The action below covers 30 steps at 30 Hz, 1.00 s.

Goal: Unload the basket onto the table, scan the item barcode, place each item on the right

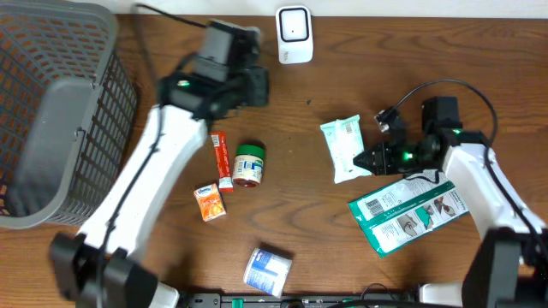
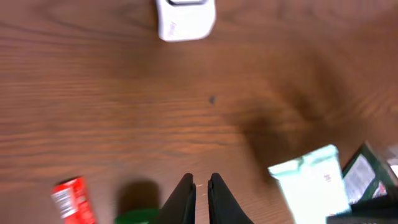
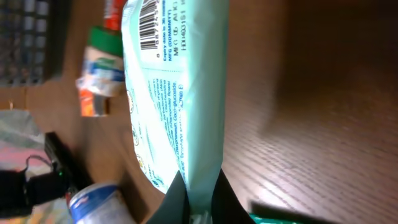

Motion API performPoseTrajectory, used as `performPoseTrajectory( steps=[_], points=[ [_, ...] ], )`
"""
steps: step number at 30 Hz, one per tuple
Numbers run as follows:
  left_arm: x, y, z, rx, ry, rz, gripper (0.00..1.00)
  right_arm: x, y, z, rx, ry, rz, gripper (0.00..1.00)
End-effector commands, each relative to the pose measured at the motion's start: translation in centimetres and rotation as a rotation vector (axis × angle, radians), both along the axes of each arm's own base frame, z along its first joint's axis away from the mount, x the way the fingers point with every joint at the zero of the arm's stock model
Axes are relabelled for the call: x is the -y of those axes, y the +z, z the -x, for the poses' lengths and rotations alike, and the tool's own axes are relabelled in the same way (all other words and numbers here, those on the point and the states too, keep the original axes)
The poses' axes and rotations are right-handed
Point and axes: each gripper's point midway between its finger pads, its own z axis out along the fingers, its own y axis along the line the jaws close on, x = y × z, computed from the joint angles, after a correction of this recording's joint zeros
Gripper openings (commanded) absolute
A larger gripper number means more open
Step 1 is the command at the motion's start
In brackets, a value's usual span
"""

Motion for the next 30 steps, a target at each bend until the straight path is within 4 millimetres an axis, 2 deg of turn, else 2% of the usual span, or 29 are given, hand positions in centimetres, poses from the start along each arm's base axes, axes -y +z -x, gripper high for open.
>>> performPoseTrajectory(
  steps=[1,5,10,12,16,21,24,26,28,30],
  points=[
    [-3.3,3.8,0.2,0.068,0.084,0.026,0.10,-1.9,3.6,1.0,0.180,0.175,-0.109,0.01],
    [-7.6,5.6,0.5,0.100,0.175,0.026,0.10,-3.2,5.1,2.9,0.227,0.275,-0.208,0.01],
    [-11.9,6.3,0.4,0.114,0.267,0.011,0.10,-5.0,4.7,5.5,0.142,0.355,-0.229,0.01],
    [-13.0,6.2,0.3,0.108,0.294,0.008,0.10,-5.8,4.3,6.5,0.117,0.400,-0.207,0.01],
    [-14.1,6.0,0.3,0.099,0.320,0.005,0.11,-7.6,3.3,8.2,0.104,0.508,-0.141,0.01],
    [-14.2,6.0,0.3,0.110,0.302,-0.015,0.11,-9.1,2.9,9.3,0.116,0.587,-0.115,0.01],
    [-14.3,6.0,0.2,0.119,0.286,-0.040,0.11,-9.0,2.3,8.7,0.121,0.573,-0.071,0.01],
    [-14.7,5.9,0.2,0.122,0.305,-0.060,0.29,-8.5,1.6,7.5,0.098,0.498,-0.004,0.01],
    [-14.8,5.9,0.3,0.117,0.305,-0.060,0.30,-8.1,1.1,6.6,0.080,0.438,0.044,0.01],
    [-14.3,5.6,0.7,0.094,0.284,-0.042,0.31,-8.3,1.5,6.0,0.097,0.430,0.040,0.01]
  ],
)
